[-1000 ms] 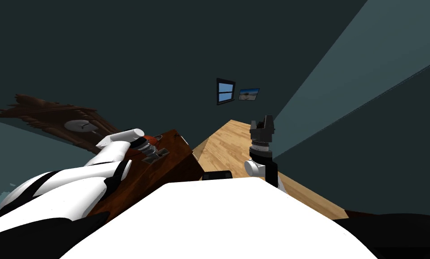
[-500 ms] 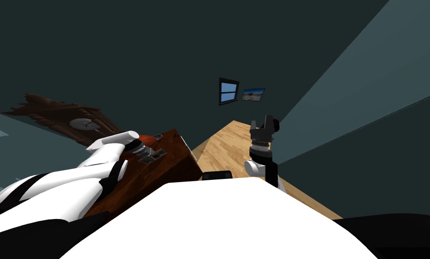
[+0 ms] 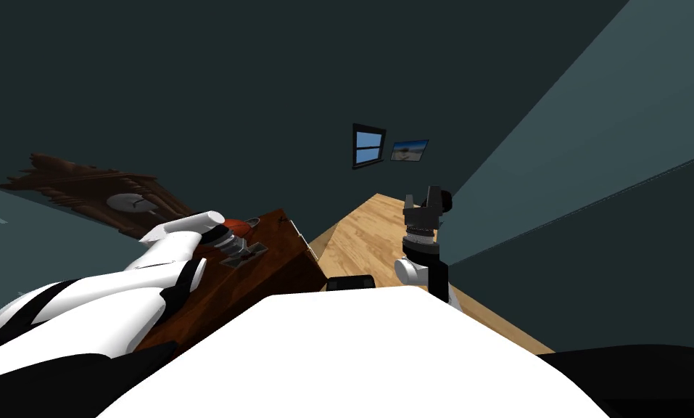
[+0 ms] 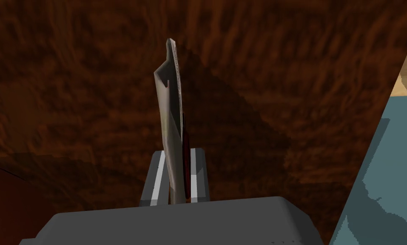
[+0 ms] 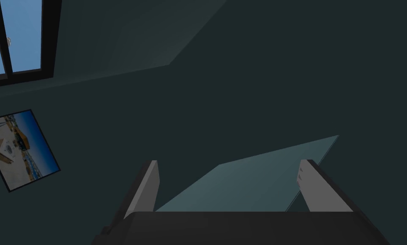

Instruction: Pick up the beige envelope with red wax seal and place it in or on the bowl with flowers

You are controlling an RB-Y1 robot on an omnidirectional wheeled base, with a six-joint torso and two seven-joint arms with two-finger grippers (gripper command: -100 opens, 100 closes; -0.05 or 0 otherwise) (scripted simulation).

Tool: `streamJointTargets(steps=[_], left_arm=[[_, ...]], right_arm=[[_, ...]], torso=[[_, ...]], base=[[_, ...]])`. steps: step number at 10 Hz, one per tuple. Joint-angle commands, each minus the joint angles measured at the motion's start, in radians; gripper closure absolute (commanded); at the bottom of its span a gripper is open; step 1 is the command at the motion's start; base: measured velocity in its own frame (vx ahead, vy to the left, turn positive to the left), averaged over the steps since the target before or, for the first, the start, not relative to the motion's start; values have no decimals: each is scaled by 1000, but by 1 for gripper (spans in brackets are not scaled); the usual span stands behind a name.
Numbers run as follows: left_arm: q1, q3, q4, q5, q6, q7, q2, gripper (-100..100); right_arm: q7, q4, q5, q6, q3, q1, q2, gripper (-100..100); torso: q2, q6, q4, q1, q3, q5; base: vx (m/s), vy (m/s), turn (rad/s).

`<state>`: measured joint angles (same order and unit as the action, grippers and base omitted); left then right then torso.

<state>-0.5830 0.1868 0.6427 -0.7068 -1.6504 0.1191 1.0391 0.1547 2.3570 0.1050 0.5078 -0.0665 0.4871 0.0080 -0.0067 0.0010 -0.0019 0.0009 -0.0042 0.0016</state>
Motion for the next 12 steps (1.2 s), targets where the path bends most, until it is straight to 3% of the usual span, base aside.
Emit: streamJointTargets(steps=[1, 2, 3, 12], left_arm=[[0, 0, 0, 0, 0, 0, 0, 100], [0, 0, 0, 0, 0, 0, 0, 0], [4, -8, 34, -6, -14, 41, -9, 100], [-19, -73, 165, -32, -83, 265, -49, 100]], right_arm=[[0, 0, 0, 0, 0, 0, 0, 0], [0, 0, 0, 0, 0, 0, 0, 0], [0, 0, 0, 0, 0, 0, 0, 0], [0, 0, 0, 0, 0, 0, 0, 0]], torso=[[0, 0, 0, 0, 0, 0], [0, 0, 0, 0, 0, 0], [0, 0, 0, 0, 0, 0], [4, 1, 1, 4, 2, 1]], base=[[0, 0, 0], [0, 0, 0], [-45, 63, -129], [-83, 91, -103]])
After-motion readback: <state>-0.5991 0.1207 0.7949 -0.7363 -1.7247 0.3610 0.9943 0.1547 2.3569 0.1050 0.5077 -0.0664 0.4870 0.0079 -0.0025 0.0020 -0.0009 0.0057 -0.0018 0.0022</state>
